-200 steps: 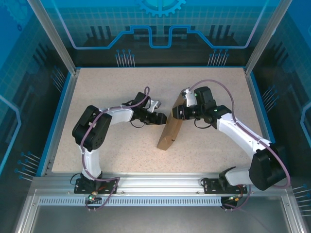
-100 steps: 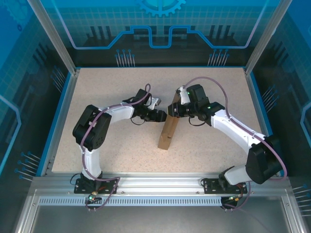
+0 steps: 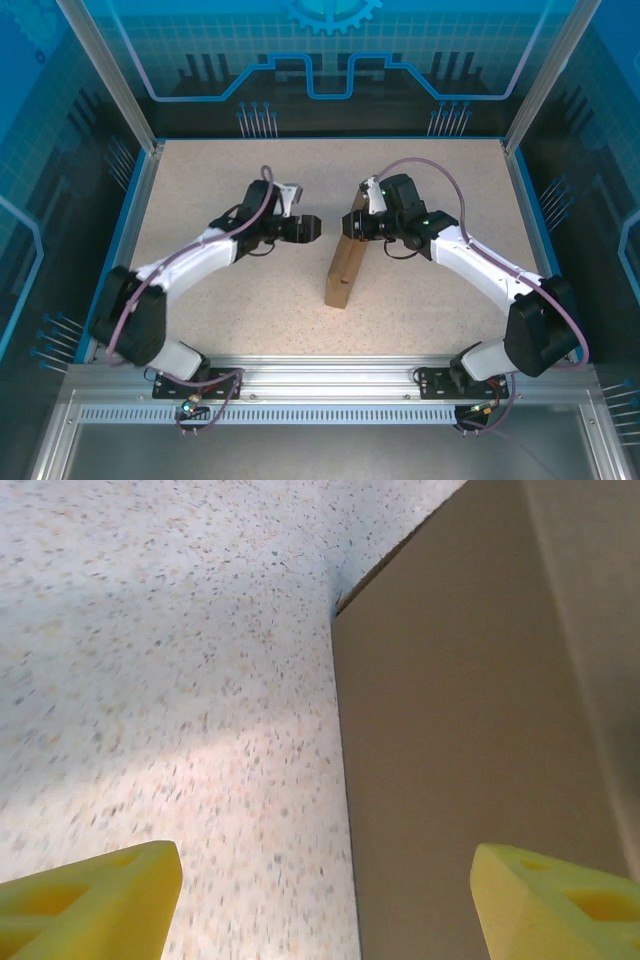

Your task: Fold the paper box

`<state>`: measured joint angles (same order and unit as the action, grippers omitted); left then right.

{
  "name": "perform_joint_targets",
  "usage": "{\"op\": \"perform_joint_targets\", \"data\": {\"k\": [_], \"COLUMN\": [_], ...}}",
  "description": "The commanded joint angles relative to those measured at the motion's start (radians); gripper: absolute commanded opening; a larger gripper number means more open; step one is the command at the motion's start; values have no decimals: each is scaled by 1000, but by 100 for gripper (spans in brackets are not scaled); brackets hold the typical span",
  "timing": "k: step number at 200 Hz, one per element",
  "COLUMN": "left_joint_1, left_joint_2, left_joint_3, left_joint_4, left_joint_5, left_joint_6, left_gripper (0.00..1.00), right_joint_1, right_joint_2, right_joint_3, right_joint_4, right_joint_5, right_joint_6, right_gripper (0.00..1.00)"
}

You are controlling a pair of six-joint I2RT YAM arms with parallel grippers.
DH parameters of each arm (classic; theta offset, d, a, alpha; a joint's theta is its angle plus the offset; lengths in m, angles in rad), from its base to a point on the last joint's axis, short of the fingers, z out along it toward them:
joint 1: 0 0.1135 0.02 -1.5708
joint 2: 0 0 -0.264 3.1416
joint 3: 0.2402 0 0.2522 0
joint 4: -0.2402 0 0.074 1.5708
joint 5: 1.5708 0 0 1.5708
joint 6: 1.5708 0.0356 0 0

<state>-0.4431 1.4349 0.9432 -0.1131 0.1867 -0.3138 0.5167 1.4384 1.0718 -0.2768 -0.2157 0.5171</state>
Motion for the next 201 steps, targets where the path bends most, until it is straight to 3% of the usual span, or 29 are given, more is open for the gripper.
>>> {"op": "perform_joint_targets", "data": {"k": [1, 38, 91, 168, 201], "left_joint_1": [-34, -203, -432, -545, -549], "left_joint_2": [-194, -423, -396, -182, -127], "left_joint_3": [-148, -262, -233, -136, -130], "left_joint_4": [96, 69, 82, 97, 140], "left_joint_5": [-59, -183, -326, -492, -461], "left_joint_6": [-76, -117, -117, -51, -18], "left_gripper": [79, 83, 87, 89, 87], "right_joint_1": [10, 16, 17, 19, 19], "right_joint_2": [37, 43, 43, 48, 48], "right_joint_3": [-19, -16, -6, -2, 0], "right_joint_4": [-62, -59, -61, -61, -61], "right_joint_5": [32, 32, 35, 33, 33], "right_joint_6": [18, 16, 9, 4, 2], "right_gripper": [35, 35, 35, 34, 34]}}
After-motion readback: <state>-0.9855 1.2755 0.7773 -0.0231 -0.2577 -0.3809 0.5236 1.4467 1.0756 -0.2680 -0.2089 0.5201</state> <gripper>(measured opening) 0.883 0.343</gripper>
